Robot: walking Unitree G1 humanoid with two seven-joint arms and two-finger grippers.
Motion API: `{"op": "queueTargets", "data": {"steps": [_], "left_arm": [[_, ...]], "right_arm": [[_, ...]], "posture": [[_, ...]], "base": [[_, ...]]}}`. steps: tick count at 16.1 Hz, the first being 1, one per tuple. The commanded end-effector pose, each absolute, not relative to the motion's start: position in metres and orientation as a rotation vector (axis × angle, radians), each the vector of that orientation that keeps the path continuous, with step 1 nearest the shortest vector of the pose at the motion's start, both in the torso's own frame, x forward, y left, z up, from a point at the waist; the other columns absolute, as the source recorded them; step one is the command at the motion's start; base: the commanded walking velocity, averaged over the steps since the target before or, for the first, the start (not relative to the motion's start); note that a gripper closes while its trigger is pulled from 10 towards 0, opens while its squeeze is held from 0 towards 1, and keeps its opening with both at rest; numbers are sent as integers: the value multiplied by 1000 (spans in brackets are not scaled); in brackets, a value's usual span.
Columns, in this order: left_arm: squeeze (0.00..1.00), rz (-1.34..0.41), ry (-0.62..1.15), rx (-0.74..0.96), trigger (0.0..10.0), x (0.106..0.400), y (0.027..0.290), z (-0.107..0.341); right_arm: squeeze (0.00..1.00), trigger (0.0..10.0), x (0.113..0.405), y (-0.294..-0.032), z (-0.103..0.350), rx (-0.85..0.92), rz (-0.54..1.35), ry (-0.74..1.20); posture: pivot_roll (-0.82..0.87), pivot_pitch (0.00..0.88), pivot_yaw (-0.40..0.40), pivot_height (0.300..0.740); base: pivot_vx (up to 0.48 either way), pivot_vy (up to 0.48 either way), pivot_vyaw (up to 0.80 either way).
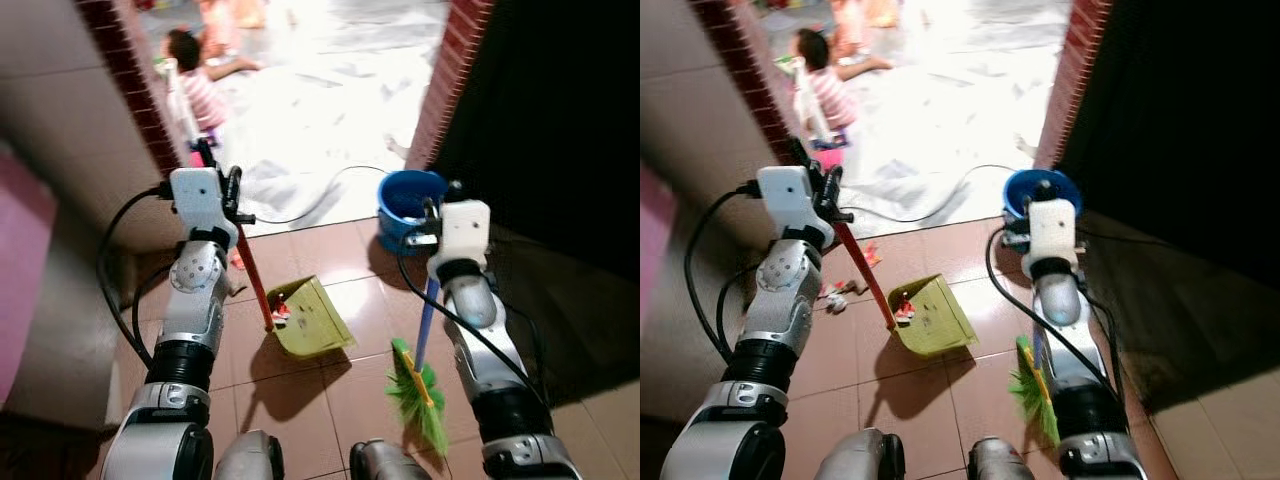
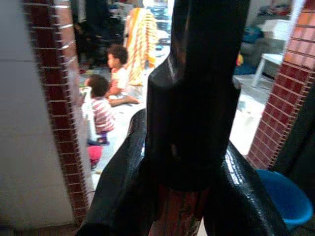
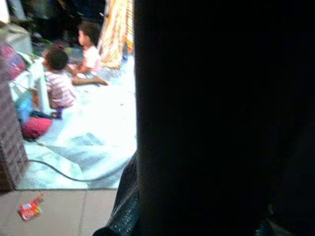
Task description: Sweep floor
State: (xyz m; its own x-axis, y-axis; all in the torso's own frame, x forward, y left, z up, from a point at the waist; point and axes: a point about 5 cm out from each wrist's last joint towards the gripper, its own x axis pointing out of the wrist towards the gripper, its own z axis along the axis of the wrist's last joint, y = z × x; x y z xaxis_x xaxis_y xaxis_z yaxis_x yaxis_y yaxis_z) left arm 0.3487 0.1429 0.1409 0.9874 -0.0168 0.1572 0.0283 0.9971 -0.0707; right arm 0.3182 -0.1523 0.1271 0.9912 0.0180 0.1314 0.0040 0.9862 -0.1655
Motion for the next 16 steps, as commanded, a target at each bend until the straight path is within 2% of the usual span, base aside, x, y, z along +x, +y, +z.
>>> {"op": "queueTargets", "data": {"steps": [1, 4, 6, 9, 11, 16], "left_arm": [[0, -30, -267, -104, 10000, 353, 141, 168], [0, -31, -368, -140, 10000, 358, 139, 200], [0, -25, -410, -160, 10000, 361, 141, 214], [0, -33, -423, -175, 10000, 362, 141, 219], [0, -28, -424, -191, 10000, 361, 142, 221], [0, -37, -507, -246, 10000, 362, 139, 251]], "right_arm": [[0, 10000, 321, -148, 136, -166, 20, -182], [0, 10000, 322, -151, 148, -223, -6, -251], [0, 10000, 323, -162, 144, -296, -84, -218], [0, 10000, 324, -166, 141, -278, -91, -202], [0, 10000, 324, -161, 141, -267, -71, -207], [0, 10000, 323, -152, 138, -250, -33, -206]], "posture": [[-136, 45, 36, 740], [-136, 40, 35, 740], [-138, 40, 32, 740], [-138, 48, 35, 740], [-139, 51, 36, 740], [-136, 52, 34, 740]], "base": [[0, 0, 0], [0, 0, 0], [0, 0, 0], [0, 0, -754], [246, 0, -659], [291, 0, -128]]}}
